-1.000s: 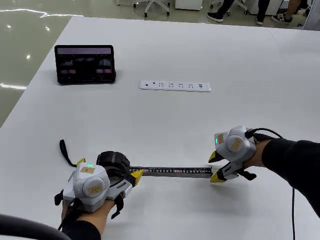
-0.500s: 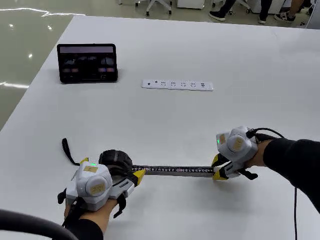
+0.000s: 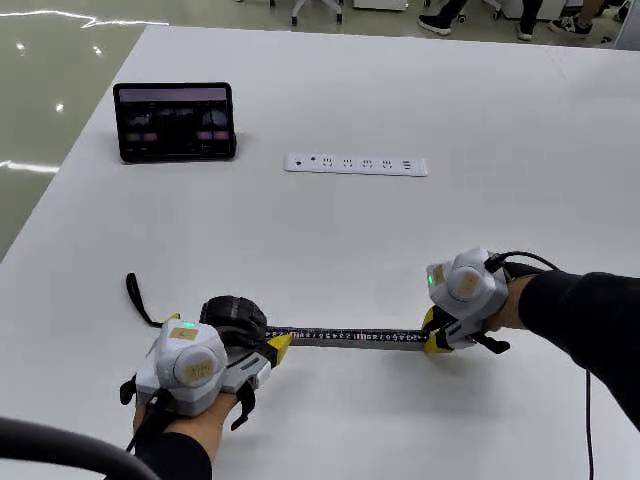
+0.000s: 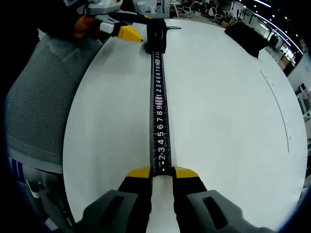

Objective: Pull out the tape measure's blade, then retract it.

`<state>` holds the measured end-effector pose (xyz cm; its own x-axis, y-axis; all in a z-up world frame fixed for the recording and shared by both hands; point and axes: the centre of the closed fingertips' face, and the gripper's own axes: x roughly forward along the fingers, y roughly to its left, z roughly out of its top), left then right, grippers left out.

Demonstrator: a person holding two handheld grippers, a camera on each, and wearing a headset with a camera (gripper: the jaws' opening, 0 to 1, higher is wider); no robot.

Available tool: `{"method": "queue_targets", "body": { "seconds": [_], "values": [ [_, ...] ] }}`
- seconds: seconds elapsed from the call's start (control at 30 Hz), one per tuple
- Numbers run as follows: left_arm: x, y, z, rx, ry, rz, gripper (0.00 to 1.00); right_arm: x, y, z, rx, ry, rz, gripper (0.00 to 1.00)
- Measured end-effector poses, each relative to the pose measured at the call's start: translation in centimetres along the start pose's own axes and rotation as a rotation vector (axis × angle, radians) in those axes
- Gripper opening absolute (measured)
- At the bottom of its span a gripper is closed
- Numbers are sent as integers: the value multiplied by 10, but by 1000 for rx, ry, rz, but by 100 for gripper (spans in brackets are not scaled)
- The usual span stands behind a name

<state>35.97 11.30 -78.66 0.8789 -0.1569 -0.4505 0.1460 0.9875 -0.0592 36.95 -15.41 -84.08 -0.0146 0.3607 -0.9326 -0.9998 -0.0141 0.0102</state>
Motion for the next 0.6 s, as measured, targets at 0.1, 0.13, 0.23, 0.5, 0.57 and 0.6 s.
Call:
{"method": "queue_targets", "body": {
  "seconds": [0.1,0.13,0.23,0.5,0.57,0.6],
  "values": [
    [2,3,-1,-20,11,5,93,1,0,1,18,31,-11,11],
    [3,3,-1,-22,12,5,92,1,0,2,10,48,-9,11],
    [8,4,-4,-37,21,4,91,2,-1,2,3,78,1,11],
    [19,5,-3,-84,41,17,80,2,-2,0,57,104,-17,11],
    [23,8,-2,-92,42,26,76,2,-2,0,44,112,-18,11],
    [24,9,-1,-92,42,30,74,2,-2,0,43,114,-17,11]
  ]
}}
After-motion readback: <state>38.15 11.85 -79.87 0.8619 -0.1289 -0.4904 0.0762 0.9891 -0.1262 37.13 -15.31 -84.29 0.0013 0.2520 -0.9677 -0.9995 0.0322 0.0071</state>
